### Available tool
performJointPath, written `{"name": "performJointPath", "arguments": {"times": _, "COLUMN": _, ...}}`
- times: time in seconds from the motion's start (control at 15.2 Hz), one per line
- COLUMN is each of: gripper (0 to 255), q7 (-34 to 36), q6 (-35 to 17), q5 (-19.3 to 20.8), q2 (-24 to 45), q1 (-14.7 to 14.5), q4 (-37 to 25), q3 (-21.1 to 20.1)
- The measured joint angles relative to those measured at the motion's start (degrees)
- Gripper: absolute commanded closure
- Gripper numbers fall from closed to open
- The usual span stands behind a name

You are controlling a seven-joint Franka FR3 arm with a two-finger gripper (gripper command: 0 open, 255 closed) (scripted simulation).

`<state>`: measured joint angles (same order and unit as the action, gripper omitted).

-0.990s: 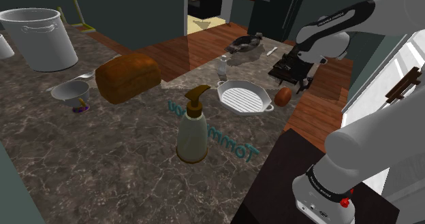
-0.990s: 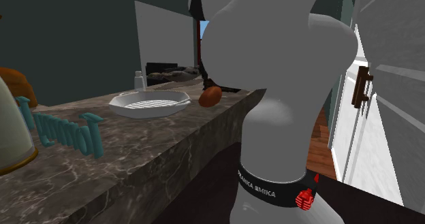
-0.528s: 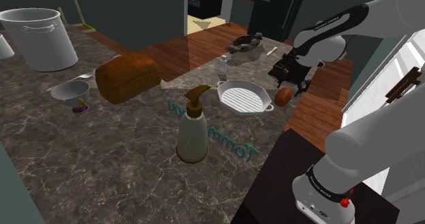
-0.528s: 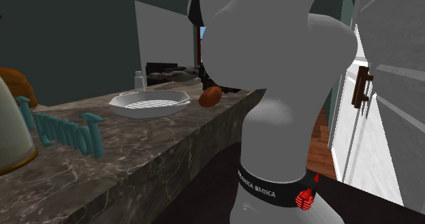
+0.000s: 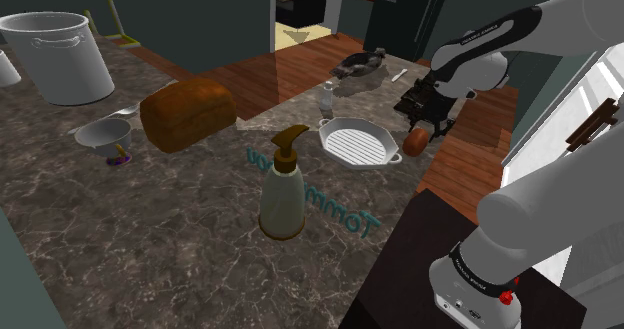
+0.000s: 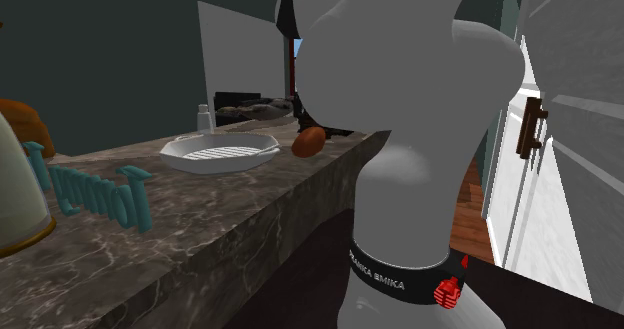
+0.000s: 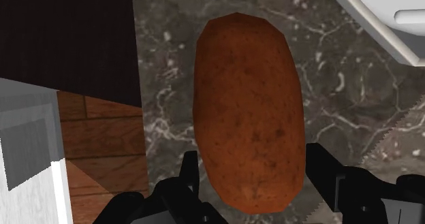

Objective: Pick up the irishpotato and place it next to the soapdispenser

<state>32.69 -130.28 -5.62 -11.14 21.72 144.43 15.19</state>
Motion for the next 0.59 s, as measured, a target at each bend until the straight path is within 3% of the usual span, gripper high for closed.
{"name": "performJointPath", "arguments": {"times": 0.59, "gripper": 255, "q7": 0.78, "q6": 2.55, "q5": 0.71, "q2": -1.81, "q1": 0.18, "q4": -0.80, "q3": -0.22}}
